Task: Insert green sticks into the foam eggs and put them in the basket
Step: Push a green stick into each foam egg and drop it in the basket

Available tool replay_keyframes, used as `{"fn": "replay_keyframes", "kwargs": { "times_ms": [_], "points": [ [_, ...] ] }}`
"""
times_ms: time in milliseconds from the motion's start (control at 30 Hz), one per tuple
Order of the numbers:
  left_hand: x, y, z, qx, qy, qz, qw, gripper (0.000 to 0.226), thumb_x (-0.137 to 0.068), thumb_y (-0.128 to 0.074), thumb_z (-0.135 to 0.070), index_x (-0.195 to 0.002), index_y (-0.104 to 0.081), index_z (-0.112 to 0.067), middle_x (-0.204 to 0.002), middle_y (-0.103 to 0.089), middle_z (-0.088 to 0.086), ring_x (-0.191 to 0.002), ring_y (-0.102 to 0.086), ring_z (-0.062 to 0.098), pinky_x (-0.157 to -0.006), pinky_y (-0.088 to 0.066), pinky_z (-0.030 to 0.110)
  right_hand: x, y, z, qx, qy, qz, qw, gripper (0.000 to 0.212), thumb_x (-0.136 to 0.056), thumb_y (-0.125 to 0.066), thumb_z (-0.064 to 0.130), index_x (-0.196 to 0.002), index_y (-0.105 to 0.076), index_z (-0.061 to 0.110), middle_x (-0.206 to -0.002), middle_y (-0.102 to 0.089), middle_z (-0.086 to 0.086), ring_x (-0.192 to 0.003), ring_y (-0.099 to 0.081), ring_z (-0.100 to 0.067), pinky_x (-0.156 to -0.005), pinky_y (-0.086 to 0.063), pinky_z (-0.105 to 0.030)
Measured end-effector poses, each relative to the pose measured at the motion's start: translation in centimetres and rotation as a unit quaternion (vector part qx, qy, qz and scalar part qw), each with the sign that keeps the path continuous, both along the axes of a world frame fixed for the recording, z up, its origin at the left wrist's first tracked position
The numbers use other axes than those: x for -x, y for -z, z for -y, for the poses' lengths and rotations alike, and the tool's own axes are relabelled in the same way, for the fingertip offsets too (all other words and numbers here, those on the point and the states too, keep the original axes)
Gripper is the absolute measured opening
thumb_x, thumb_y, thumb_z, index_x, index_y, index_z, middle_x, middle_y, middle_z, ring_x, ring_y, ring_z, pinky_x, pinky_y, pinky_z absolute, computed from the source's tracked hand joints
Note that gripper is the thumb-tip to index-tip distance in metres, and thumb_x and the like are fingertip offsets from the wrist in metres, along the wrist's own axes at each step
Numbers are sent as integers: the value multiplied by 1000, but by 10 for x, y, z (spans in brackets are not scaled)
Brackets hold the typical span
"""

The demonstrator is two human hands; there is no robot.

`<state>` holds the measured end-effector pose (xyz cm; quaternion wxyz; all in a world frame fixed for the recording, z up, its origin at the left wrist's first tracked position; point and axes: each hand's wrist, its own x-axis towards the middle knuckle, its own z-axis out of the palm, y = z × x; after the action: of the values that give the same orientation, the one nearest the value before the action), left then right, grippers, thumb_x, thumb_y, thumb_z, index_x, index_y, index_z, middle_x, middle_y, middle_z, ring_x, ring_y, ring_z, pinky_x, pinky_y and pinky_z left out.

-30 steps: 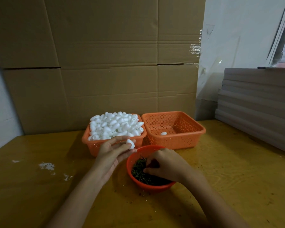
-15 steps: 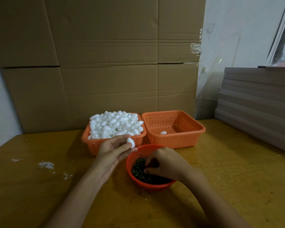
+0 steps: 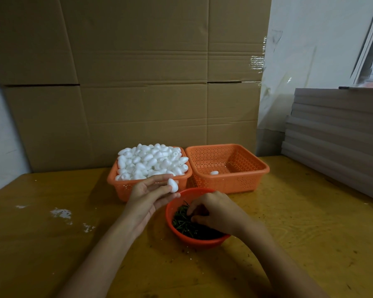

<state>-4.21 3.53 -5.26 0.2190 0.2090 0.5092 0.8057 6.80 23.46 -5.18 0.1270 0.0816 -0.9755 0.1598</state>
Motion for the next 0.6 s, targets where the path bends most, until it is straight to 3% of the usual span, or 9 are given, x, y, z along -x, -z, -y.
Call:
{"fn": "replay_keyframes", "kwargs": {
  "times_ms": [200,300,433,600],
  "points": [
    [-1,-1,1,6,-6,-14,1000,49,-72,-87,-6,-120,-77,-7,-118,-78,22,-98,-80,35,-76,-65,27,2,0,1,13,11,-58,998,17,-97,-71,21,-114,-71,22,-108,-71,6,-97,-65,-11,-86,-54,-35],
    [-1,-1,1,-2,-6,-10,1000,49,-74,-84,-4,-122,-76,-6,-118,-78,21,-98,-80,35,-74,-65,26,2,-2,2,32,19,-79,996,18,-101,-67,22,-119,-71,25,-110,-70,8,-98,-65,-8,-87,-54,-34],
    [-1,-1,0,-5,-12,-6,1000,43,-74,-84,-3,-117,-80,-6,-118,-78,20,-100,-79,38,-75,-65,27,1,-5,1,79,37,-113,990,21,-98,-70,19,-118,-72,25,-104,-70,13,-82,-63,2,-81,-57,-33],
    [-1,0,0,-3,-14,0,1000,34,-74,-83,-3,-107,-84,-10,-117,-78,20,-101,-79,39,-75,-65,28,1,-5,0,81,22,-113,990,22,-96,-73,17,-117,-73,24,-102,-70,12,-93,-65,-3,-85,-54,-31]
  ]
}}
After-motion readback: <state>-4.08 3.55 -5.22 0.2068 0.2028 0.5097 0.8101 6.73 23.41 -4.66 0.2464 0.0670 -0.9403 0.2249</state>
